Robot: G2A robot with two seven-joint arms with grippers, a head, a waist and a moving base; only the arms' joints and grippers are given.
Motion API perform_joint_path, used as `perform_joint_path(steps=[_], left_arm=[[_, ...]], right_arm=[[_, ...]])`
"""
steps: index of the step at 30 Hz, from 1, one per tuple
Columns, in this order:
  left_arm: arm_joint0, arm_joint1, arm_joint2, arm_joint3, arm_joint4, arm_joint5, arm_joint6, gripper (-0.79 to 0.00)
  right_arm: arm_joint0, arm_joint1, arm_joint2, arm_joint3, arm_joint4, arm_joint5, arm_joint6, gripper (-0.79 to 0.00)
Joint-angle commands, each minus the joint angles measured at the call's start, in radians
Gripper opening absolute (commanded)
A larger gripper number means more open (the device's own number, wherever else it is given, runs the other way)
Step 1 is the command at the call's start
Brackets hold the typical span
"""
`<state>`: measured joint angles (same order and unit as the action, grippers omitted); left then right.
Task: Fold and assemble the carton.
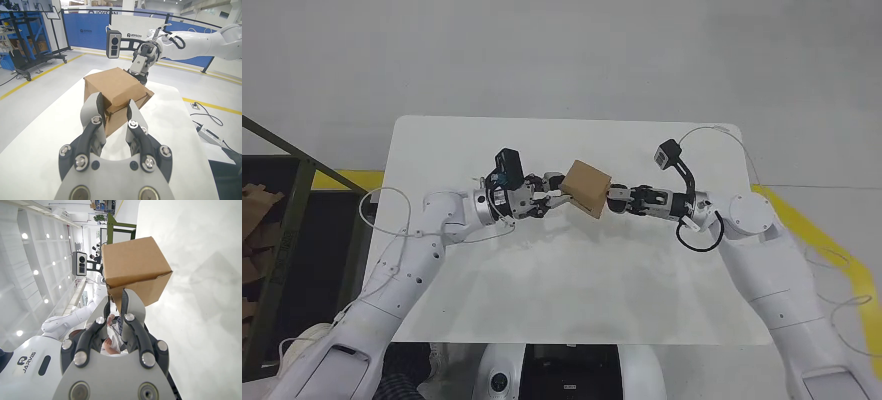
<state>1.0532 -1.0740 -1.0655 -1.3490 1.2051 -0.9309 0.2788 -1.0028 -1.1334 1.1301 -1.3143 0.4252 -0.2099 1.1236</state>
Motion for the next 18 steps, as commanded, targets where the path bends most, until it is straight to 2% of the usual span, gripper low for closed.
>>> perform_joint_path(steps=[1, 18], left_arm=[[-0.001, -0.001, 0.0, 0.003, -0.005, 0.0, -0.001, -0.566], [0.0, -0.01, 0.011, 0.024, -0.053, 0.001, -0.042, -0.566]], right_arm=[[-0.005, 0.001, 0.0, -0.005, 0.004, 0.0, 0.004, -0.671], [-0.006, -0.003, -0.026, 0.006, -0.004, 0.005, -0.008, -0.674]])
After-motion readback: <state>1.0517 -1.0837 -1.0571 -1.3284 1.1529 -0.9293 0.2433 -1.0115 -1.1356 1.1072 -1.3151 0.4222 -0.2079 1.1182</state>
